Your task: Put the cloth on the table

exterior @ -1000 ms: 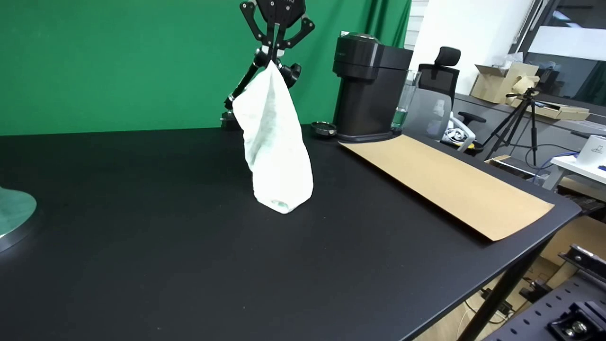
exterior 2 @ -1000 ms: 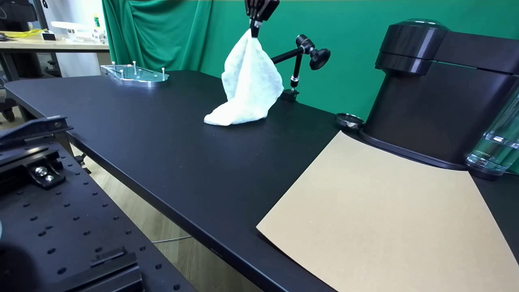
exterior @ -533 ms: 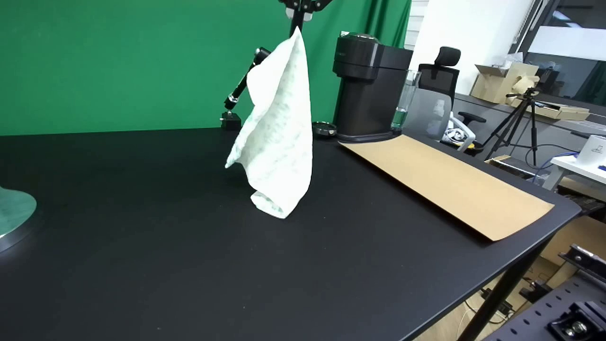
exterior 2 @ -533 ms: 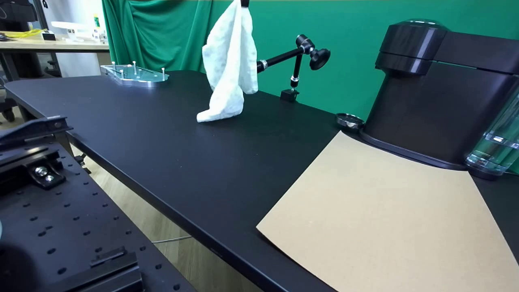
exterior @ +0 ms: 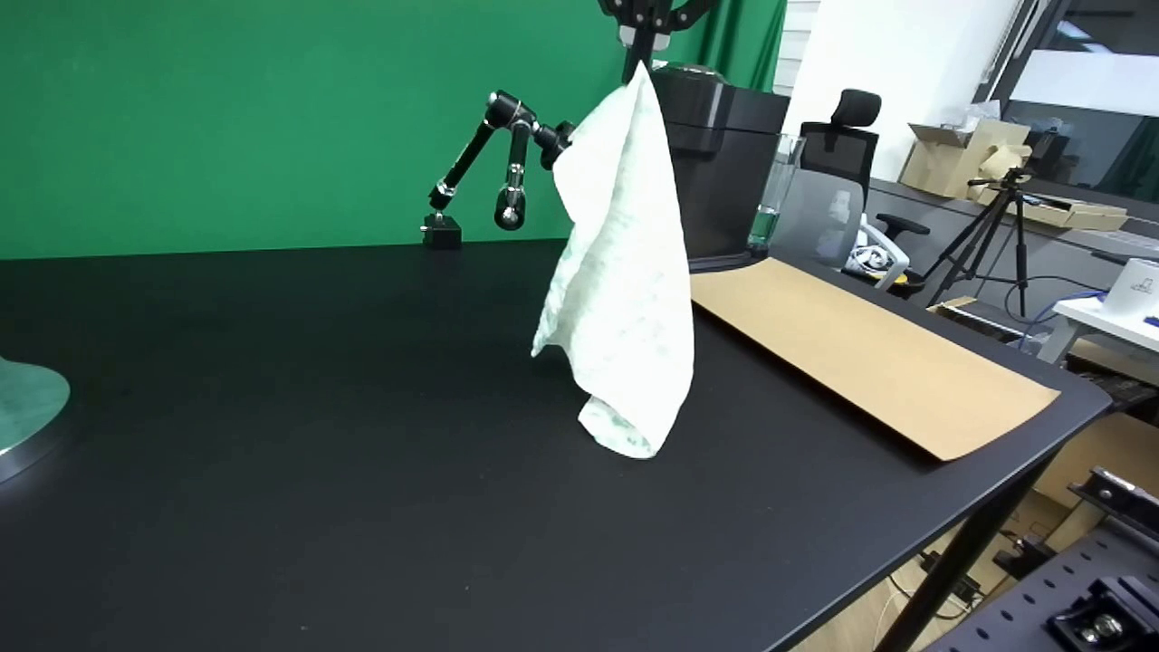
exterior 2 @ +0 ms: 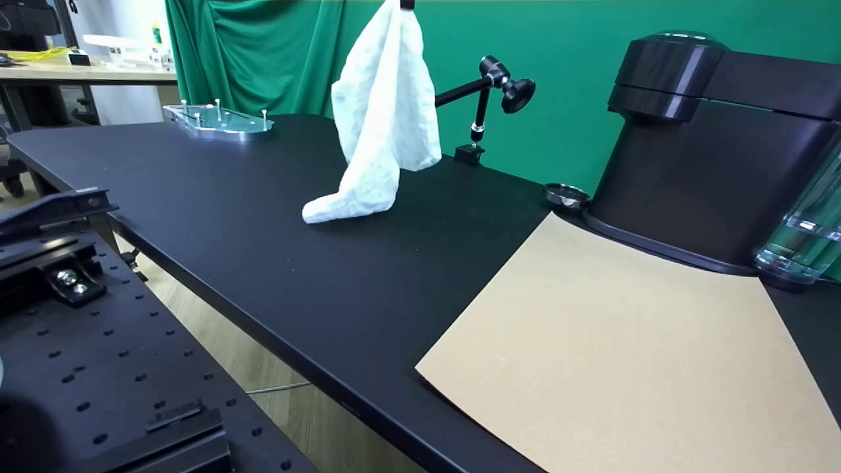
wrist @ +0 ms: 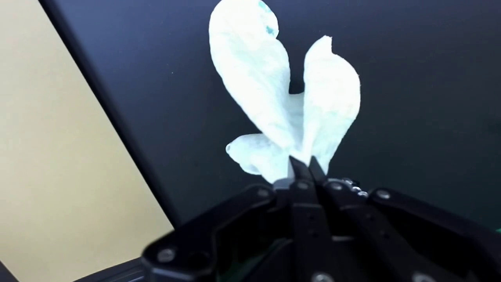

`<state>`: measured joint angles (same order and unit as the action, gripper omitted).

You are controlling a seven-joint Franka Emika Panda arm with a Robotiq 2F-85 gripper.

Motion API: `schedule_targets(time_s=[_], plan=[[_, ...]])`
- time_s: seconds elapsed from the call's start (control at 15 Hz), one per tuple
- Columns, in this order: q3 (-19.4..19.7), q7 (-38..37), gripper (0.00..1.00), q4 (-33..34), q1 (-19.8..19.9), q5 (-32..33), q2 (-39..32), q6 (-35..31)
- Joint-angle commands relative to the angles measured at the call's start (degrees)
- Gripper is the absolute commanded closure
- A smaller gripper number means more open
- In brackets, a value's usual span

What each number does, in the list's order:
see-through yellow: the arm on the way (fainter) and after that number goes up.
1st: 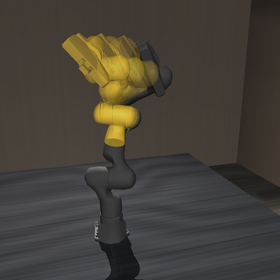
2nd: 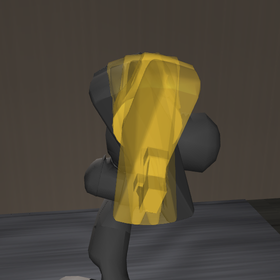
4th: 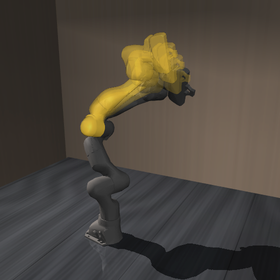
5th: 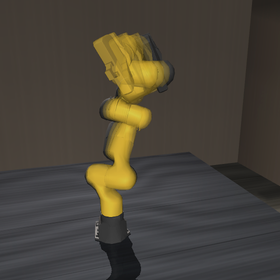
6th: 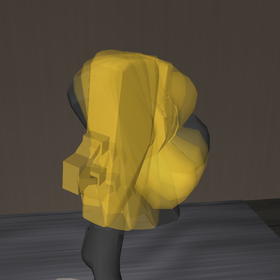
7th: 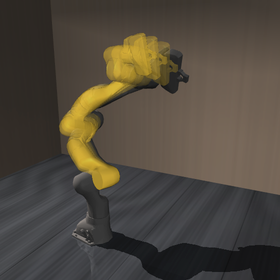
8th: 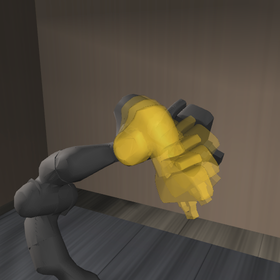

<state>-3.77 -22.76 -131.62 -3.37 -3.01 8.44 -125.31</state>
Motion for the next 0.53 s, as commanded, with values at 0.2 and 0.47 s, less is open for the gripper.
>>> schedule_targets(time_s=[0.2,0.47], plan=[[1.5,4.3,0.72,-0.2,2.6,0.1,-2.7,0.3],[2.0,5.4,0.45,0.0,3.0,0.6,-4.4,0.9]])
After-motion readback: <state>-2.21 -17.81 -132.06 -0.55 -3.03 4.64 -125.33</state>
